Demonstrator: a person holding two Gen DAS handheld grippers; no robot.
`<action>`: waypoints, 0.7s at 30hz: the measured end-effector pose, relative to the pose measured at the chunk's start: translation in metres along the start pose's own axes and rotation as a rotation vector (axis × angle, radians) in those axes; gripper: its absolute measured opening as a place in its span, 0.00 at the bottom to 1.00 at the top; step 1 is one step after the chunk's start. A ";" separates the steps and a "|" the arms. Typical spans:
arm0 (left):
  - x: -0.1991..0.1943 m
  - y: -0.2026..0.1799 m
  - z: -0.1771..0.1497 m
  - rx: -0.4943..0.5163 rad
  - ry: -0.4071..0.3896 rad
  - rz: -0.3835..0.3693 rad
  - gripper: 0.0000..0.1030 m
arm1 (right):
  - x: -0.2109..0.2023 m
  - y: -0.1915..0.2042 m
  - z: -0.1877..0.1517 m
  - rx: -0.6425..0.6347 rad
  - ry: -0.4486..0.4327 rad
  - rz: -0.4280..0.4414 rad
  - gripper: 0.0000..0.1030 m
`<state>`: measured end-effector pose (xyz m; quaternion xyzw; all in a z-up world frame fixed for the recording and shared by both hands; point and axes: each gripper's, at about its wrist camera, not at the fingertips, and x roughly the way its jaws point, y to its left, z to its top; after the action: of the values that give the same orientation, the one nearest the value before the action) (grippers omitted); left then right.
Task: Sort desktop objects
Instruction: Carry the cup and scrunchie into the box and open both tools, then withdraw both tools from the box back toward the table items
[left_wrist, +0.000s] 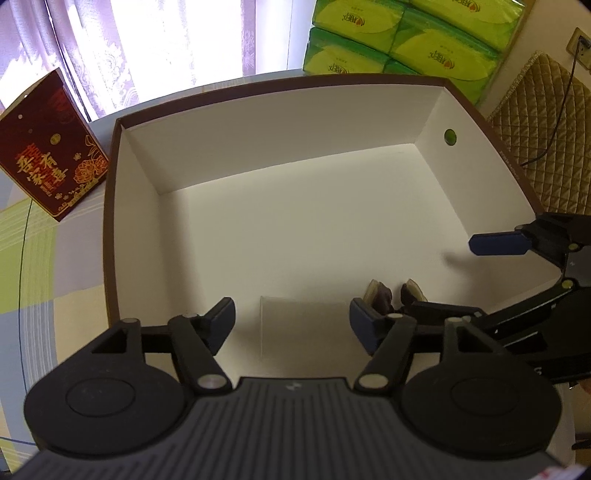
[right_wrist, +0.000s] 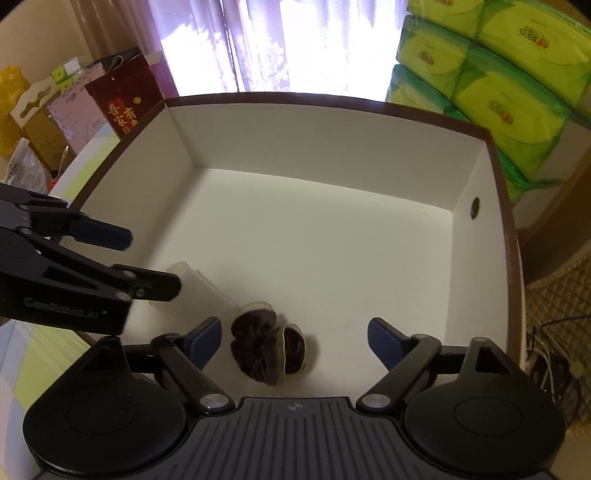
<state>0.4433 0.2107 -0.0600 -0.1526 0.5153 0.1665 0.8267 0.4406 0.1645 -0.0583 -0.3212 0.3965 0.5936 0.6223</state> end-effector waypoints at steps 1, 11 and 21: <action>0.000 0.000 0.000 -0.001 -0.001 0.000 0.66 | -0.001 -0.001 -0.001 0.003 0.001 -0.005 0.86; -0.017 -0.004 -0.008 -0.005 -0.014 0.049 0.75 | -0.021 -0.003 -0.006 0.011 -0.008 -0.053 0.96; -0.052 -0.005 -0.023 0.014 -0.058 0.106 0.82 | -0.054 -0.005 -0.021 0.043 -0.068 -0.114 0.98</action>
<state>0.4055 0.1908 -0.0226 -0.1144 0.4997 0.2109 0.8323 0.4441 0.1193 -0.0214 -0.3094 0.3687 0.5594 0.6749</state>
